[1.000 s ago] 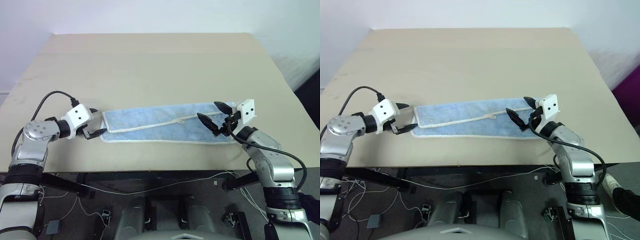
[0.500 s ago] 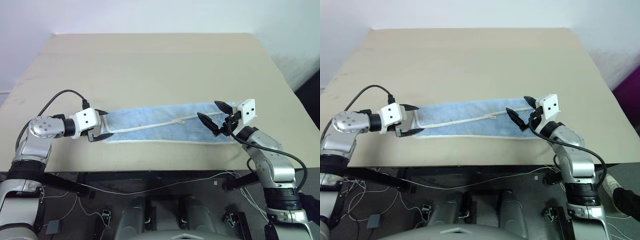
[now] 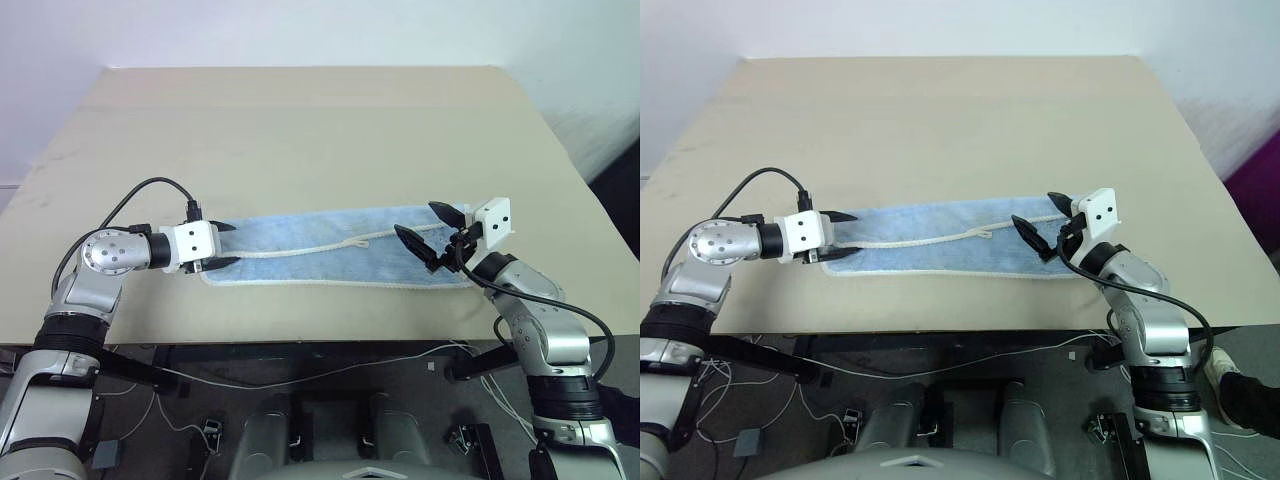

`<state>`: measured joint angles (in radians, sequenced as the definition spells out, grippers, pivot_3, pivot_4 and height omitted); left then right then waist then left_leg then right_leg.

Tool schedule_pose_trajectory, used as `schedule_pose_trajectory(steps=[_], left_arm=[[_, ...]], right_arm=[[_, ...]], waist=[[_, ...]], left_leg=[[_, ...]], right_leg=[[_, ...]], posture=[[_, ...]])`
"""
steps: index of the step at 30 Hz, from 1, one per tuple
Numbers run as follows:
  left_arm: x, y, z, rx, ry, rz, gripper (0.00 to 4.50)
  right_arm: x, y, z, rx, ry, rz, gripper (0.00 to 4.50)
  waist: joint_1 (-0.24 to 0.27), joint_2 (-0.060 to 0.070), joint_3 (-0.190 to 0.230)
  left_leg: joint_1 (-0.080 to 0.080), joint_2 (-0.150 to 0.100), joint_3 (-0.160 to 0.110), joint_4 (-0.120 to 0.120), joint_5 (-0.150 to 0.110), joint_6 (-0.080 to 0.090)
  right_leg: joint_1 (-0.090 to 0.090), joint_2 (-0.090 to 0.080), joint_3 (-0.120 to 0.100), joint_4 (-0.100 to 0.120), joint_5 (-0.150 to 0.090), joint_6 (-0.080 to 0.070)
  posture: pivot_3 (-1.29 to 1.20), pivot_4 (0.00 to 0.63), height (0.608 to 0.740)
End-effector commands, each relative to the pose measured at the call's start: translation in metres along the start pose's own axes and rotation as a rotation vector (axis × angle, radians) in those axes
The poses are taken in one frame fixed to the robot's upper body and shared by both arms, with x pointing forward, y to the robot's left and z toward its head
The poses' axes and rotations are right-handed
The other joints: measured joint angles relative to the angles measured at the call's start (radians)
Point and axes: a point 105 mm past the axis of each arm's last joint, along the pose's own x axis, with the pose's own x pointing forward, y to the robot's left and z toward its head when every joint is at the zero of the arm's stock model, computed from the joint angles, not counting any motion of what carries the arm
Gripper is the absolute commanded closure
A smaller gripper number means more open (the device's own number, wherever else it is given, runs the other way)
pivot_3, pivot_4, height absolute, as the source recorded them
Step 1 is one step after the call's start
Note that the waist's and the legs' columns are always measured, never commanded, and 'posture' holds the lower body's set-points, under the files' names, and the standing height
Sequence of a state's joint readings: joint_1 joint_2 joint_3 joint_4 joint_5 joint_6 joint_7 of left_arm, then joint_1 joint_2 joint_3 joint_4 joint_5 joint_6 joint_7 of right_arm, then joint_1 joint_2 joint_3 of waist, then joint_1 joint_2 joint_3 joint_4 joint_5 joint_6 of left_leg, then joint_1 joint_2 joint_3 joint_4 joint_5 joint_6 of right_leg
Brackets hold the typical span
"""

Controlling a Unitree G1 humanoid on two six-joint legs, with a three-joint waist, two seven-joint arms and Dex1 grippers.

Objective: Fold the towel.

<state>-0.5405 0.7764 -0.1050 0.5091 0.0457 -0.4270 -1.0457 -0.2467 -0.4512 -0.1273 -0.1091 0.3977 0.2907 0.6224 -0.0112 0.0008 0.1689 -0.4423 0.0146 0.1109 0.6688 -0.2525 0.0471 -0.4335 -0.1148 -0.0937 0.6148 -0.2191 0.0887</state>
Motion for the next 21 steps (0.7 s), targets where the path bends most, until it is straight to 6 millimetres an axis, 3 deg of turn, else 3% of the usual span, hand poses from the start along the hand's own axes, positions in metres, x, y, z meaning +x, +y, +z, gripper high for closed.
schedule_pose_trajectory(steps=[1, 4, 5, 10, 15, 21], left_arm=[[-0.008, 0.012, 0.004, 0.04, -0.009, 0.037, 3.24], [-0.01, 0.013, 0.001, 0.04, 0.003, 0.046, 4.37], [-0.012, 0.014, -0.001, 0.042, 0.015, 0.052, 4.47], [-0.015, 0.025, 0.003, -0.061, -0.037, 0.131, 4.47], [-0.016, 0.028, 0.011, -0.154, -0.113, 0.183, 4.47], [-0.014, 0.023, 0.013, -0.174, -0.117, 0.188, 4.47]], right_arm=[[0.002, 0.001, 0.017, -0.031, -0.062, 0.002, 0.0], [0.002, 0.001, 0.019, -0.035, -0.064, 0.004, 0.0], [0.002, 0.001, 0.02, -0.038, -0.065, 0.006, 0.0], [0.004, -0.005, 0.022, -0.171, -0.018, -0.012, 0.0], [-0.001, -0.04, 0.007, -0.606, 0.188, -0.065, 0.0], [-0.009, -0.071, 0.0, -0.931, 0.32, -0.033, 0.0]], waist=[[0.0, 0.0, 0.0], [0.0, 0.0, 0.0], [0.0, 0.0, 0.0], [0.0, 0.0, 0.0], [0.0, 0.0, 0.0], [-0.003, 0.0, 0.0]], left_leg=[[0.0, 0.0, 0.0, 0.0, 0.0, 0.0], [0.0, 0.0, 0.0, 0.0, 0.0, 0.0], [0.0, 0.0, 0.0, 0.0, 0.0, 0.0], [0.0, 0.0, 0.0, 0.0, 0.0, 0.0], [0.0, 0.0, 0.0, 0.001, 0.002, -0.002], [0.001, 0.0, 0.001, 0.001, 0.003, -0.005]], right_leg=[[0.0, 0.0, 0.0, 0.0, 0.0, 0.0], [0.0, 0.0, 0.0, 0.0, 0.0, 0.0], [0.0, 0.0, 0.0, 0.0, 0.0, 0.0], [0.0, 0.0, 0.0, 0.0, 0.0, 0.0], [0.0, 0.0, 0.0, 0.0, 0.0, 0.0], [0.001, 0.0, 0.001, 0.001, -0.001, 0.001]], posture=[[0.0, 0.15, 0.74], [0.0, 0.15, 0.74], [0.0, 0.15, 0.74], [0.0, 0.15, 0.74], [0.0, 0.15, 0.74], [0.0, 0.15, 0.74]])
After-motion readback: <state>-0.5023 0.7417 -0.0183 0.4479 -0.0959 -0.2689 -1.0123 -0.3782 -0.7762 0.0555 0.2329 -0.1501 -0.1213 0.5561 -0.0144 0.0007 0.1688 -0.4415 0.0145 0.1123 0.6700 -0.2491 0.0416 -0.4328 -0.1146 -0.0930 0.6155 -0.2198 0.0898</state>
